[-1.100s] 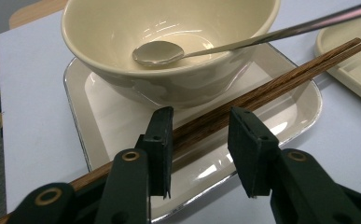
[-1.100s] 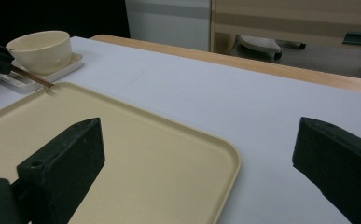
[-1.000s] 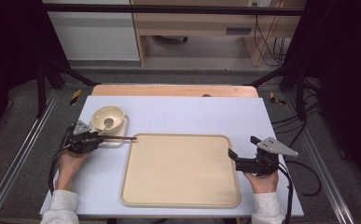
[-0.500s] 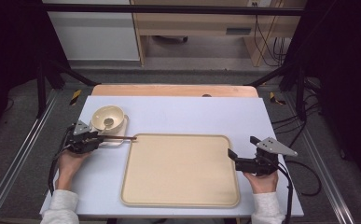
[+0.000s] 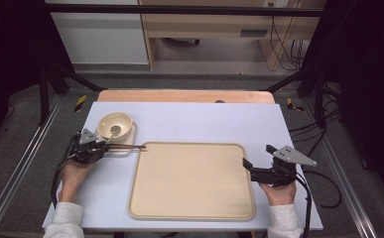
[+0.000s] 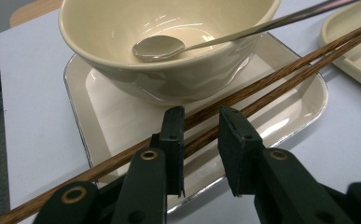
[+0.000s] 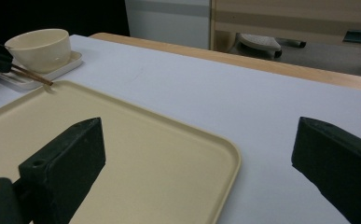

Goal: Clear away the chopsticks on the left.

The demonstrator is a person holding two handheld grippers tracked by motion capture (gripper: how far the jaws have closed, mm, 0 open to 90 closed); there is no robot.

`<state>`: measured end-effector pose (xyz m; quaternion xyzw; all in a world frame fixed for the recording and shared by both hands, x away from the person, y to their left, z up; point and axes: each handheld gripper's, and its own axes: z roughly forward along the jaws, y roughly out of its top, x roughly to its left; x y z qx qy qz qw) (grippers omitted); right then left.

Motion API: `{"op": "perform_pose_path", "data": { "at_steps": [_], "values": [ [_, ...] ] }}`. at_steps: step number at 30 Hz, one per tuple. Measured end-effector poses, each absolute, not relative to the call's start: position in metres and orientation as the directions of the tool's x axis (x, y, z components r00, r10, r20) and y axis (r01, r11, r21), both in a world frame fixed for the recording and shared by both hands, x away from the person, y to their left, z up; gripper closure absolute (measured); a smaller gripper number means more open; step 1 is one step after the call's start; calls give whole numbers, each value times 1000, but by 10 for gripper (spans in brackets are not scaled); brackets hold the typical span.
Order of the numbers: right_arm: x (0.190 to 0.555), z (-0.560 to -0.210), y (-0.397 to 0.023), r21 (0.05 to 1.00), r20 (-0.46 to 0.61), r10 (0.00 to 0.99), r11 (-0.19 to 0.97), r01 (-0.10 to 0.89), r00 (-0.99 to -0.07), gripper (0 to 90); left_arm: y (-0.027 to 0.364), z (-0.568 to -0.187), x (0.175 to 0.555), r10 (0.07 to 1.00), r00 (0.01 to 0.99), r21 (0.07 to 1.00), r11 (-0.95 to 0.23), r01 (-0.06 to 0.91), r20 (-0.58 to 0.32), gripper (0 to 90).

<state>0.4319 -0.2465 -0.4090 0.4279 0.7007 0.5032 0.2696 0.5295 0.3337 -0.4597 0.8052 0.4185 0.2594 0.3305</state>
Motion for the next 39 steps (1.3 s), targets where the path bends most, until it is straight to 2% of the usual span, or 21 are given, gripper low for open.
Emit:
{"op": "perform_pose_path", "data": {
  "at_steps": [8, 17, 31, 39],
  "values": [
    [431, -408, -247, 937, 53, 872, 125, 326, -486, 33, 335, -460, 529, 848, 514, 744, -427, 514, 131, 673],
    [431, -409, -247, 936, 54, 873, 125, 330, -485, 34, 334, -459, 526, 839, 526, 739, -442, 508, 141, 739],
    [431, -408, -248, 936, 54, 872, 125, 329, -486, 34, 334, -460, 526, 835, 532, 742, -444, 501, 141, 720],
    [431, -409, -247, 934, 54, 872, 128, 333, -487, 34, 330, -459, 523, 821, 550, 736, -466, 491, 152, 776]
  ]
}}
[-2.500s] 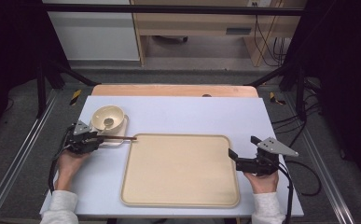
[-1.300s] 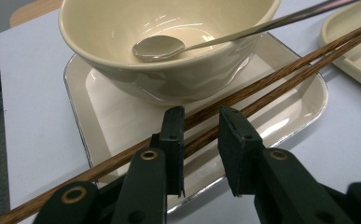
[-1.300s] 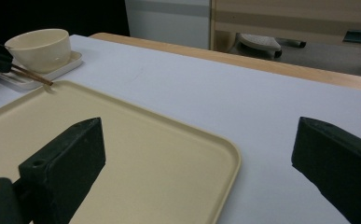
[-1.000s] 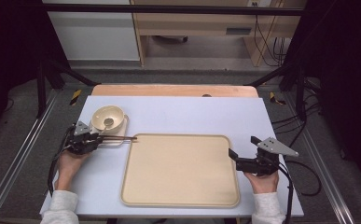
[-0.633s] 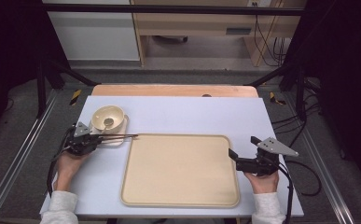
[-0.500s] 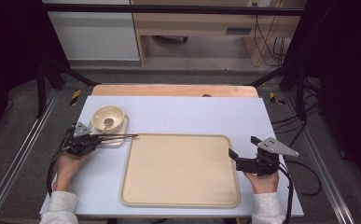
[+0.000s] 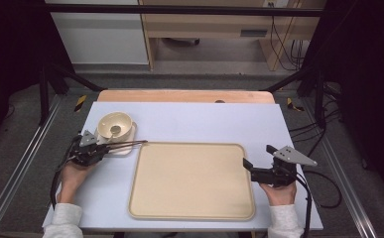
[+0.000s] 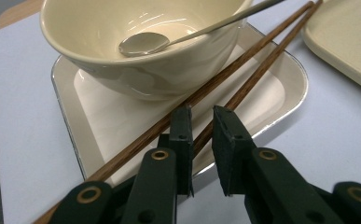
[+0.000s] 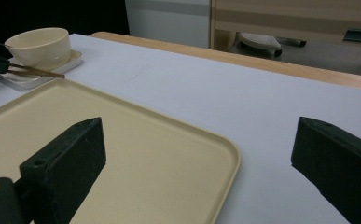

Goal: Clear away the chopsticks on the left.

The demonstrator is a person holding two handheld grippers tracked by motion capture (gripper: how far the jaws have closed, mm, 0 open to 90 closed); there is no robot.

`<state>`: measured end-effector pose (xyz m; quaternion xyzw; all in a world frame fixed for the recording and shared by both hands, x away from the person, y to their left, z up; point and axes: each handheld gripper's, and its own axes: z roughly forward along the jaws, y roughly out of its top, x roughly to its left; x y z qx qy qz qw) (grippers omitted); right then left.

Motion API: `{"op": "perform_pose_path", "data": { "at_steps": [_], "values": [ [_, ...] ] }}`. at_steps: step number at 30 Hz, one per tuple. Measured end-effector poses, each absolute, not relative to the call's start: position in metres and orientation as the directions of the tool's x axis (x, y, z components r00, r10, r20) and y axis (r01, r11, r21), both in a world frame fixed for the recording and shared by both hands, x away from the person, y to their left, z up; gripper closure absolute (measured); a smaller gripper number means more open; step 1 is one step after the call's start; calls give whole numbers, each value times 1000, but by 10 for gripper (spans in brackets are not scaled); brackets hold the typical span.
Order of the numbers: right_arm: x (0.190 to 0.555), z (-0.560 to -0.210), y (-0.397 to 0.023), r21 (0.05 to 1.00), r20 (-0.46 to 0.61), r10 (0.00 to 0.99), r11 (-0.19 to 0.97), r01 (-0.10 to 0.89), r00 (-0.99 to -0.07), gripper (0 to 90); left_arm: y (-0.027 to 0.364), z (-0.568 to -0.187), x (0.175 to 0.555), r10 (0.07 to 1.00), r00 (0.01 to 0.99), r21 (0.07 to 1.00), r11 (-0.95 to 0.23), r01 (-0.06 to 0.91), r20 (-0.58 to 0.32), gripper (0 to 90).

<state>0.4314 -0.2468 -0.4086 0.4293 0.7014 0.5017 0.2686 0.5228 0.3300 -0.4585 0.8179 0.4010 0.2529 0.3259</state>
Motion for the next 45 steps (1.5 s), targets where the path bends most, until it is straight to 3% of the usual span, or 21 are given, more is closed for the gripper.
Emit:
{"op": "perform_pose_path", "data": {
  "at_steps": [10, 22, 31, 45],
  "values": [
    [432, -409, -247, 934, 55, 870, 129, 334, -490, 35, 328, -461, 524, 821, 553, 738, -459, 494, 141, 743],
    [431, -408, -247, 933, 56, 871, 128, 336, -488, 34, 325, -459, 521, 812, 564, 731, -476, 489, 151, 806],
    [432, -409, -247, 933, 53, 871, 131, 336, -488, 34, 329, -462, 525, 821, 558, 740, -450, 500, 122, 754],
    [432, -409, -247, 932, 51, 870, 135, 336, -490, 35, 323, -460, 522, 800, 589, 736, -469, 489, 118, 824]
  ]
}}
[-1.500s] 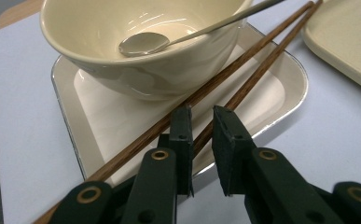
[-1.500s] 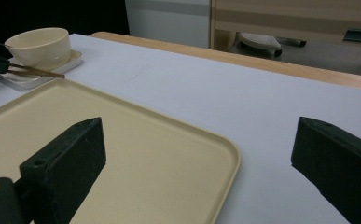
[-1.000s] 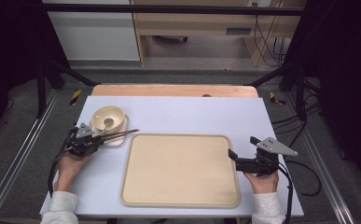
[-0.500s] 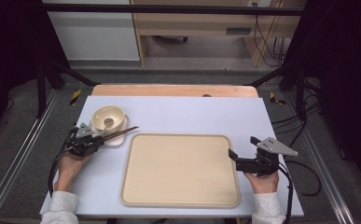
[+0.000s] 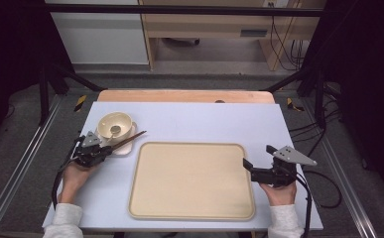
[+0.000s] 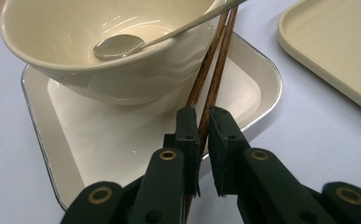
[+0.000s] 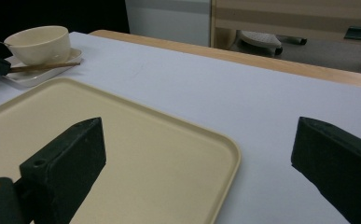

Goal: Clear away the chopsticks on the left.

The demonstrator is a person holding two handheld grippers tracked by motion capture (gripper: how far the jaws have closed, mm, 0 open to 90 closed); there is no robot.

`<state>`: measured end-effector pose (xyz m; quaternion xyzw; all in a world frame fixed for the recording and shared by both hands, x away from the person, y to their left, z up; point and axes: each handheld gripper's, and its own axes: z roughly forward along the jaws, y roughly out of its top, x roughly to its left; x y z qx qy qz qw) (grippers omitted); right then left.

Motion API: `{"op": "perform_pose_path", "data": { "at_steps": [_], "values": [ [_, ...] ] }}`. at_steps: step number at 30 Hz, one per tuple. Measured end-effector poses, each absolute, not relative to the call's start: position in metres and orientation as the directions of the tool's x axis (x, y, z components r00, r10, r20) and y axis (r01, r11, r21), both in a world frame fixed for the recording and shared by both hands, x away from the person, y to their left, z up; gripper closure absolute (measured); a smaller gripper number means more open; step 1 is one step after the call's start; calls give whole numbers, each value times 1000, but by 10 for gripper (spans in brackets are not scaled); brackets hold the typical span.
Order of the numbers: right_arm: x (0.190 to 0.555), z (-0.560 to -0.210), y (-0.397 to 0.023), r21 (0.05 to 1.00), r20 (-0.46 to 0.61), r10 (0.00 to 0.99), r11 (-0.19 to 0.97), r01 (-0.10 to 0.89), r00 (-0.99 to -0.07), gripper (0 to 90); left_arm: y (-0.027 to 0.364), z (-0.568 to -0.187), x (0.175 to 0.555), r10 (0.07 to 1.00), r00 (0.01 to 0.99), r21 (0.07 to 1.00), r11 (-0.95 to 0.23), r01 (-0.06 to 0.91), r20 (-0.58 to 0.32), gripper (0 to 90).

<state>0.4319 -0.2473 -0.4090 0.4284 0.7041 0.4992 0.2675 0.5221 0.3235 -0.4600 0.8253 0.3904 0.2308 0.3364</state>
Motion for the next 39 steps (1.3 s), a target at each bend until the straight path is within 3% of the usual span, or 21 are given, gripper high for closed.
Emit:
{"op": "perform_pose_path", "data": {
  "at_steps": [11, 39],
  "values": [
    [431, -408, -248, 932, 57, 871, 129, 339, -489, 34, 322, -459, 521, 788, 611, 740, -456, 494, 78, 848],
    [431, -407, -248, 934, 58, 872, 124, 334, -487, 35, 311, -453, 512, 763, 640, 758, -470, 452, 92, 852]
  ]
}}
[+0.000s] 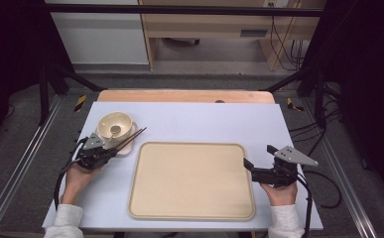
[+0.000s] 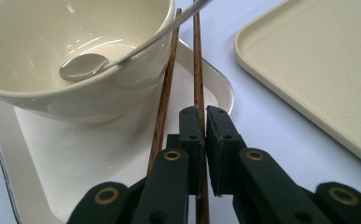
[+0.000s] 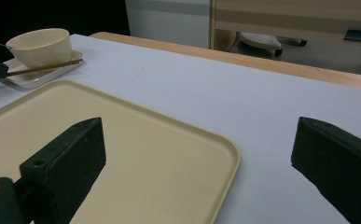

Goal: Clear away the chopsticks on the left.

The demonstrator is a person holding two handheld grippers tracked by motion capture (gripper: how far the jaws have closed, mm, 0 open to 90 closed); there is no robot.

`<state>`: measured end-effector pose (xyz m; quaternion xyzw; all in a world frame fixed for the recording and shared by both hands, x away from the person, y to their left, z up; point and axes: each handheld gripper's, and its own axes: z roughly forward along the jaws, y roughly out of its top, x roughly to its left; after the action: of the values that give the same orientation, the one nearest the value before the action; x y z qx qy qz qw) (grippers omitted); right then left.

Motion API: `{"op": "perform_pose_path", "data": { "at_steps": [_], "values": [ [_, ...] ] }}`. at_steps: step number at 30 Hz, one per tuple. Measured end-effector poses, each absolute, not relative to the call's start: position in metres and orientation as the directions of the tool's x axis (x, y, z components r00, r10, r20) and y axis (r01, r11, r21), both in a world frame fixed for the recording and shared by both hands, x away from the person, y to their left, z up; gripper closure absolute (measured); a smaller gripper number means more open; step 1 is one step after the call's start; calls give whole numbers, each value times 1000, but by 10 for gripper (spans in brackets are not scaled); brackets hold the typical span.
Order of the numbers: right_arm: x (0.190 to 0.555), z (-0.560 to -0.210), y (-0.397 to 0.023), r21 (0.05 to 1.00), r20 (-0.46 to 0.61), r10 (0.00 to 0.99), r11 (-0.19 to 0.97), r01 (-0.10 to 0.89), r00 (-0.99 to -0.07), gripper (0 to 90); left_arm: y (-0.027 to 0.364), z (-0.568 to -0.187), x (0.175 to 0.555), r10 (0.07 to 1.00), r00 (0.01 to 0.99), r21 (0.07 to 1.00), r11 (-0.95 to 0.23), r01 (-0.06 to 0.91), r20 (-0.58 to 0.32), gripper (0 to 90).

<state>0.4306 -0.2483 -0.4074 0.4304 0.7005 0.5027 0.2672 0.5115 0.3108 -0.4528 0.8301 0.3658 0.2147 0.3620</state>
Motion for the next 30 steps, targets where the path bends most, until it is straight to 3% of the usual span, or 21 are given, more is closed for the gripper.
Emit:
{"op": "perform_pose_path", "data": {
  "at_steps": [30],
  "values": [
    [429, -405, -253, 936, 58, 878, 117, 331, -475, 30, 285, -423, 460, 801, 593, 830, -385, 404, 83, 851]
  ]
}}
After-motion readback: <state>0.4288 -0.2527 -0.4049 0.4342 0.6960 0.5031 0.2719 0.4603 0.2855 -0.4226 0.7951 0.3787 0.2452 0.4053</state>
